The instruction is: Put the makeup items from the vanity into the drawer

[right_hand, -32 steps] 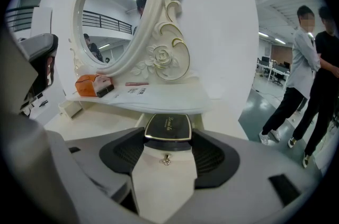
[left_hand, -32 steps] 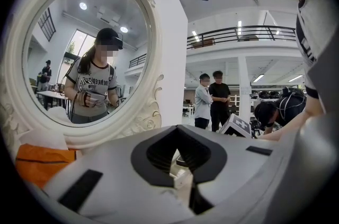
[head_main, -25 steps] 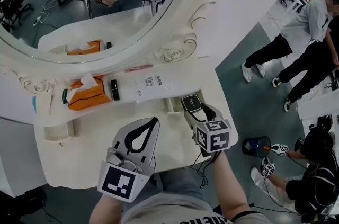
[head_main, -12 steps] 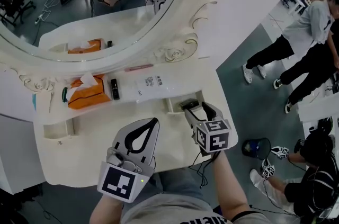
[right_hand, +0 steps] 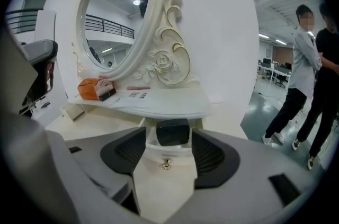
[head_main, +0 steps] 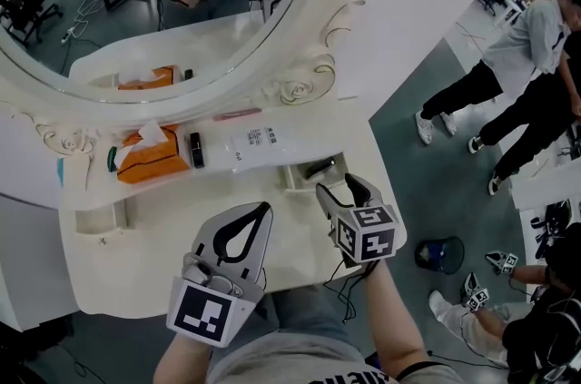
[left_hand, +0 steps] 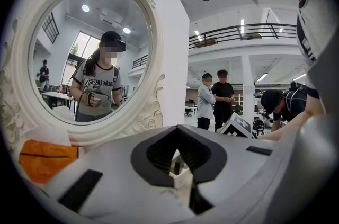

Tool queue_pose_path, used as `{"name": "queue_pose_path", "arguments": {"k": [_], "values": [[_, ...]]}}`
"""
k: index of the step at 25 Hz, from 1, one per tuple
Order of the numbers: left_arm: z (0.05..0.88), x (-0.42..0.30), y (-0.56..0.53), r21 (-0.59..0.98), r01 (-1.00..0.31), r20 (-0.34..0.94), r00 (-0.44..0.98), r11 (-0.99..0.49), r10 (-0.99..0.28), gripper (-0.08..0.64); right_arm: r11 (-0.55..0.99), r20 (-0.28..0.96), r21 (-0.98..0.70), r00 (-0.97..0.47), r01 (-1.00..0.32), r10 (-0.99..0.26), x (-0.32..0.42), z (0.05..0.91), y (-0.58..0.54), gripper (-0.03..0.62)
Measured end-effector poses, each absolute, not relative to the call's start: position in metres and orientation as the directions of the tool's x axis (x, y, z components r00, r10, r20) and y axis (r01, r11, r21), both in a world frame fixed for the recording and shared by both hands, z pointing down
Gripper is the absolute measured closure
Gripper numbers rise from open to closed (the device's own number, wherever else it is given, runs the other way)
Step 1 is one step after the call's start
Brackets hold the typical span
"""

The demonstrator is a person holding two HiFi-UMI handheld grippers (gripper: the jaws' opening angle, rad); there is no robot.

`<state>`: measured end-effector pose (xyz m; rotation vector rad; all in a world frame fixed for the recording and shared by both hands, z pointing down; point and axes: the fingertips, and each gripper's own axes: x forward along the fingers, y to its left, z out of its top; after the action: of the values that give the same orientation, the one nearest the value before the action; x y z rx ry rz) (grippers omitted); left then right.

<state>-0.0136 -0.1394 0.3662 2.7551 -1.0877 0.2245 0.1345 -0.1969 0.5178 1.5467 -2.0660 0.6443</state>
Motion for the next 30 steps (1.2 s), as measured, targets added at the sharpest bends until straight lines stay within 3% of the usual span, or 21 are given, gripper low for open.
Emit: {"name": "queue_pose_path", "arguments": {"k": [3, 6, 7, 11, 30], "values": [[0.364, -0.012, -0.135, 0.095, -0.682, 0.197, 0.727, -0.725, -0.658, 0.551, 0.271, 0.594, -0.101, -0.277, -0.957, -0.756, 0.130, 0.507, -0.192, 0.363], [0.361, -0.009, -0.130, 0.089, -0.674, 0.187, 0.735, -0.734, -0.652, 0.551, 0.282, 0.562, -0.106, -0.292, -0.953, -0.774, 0.127, 0.496, -0.187, 0.452], [0.361, -0.009, -0.128, 0.087, -0.671, 0.184, 0.738, -0.737, -0.650, 0.551, 0.283, 0.552, -0.107, -0.294, -0.953, -0.780, 0.126, 0.492, -0.185, 0.510], [0.356, -0.005, -0.120, 0.082, -0.658, 0.178, 0.749, -0.749, -0.639, 0.551, 0.301, 0.509, -0.124, -0.321, -0.946, -0.799, 0.122, 0.475, -0.175, 0.584], [0.336, 0.015, -0.090, 0.054, -0.554, 0.138, 0.828, -0.831, -0.544, 0.551, 0.359, 0.280, -0.167, -0.393, -0.918, -0.876, 0.103, 0.386, -0.122, 0.583]]}}
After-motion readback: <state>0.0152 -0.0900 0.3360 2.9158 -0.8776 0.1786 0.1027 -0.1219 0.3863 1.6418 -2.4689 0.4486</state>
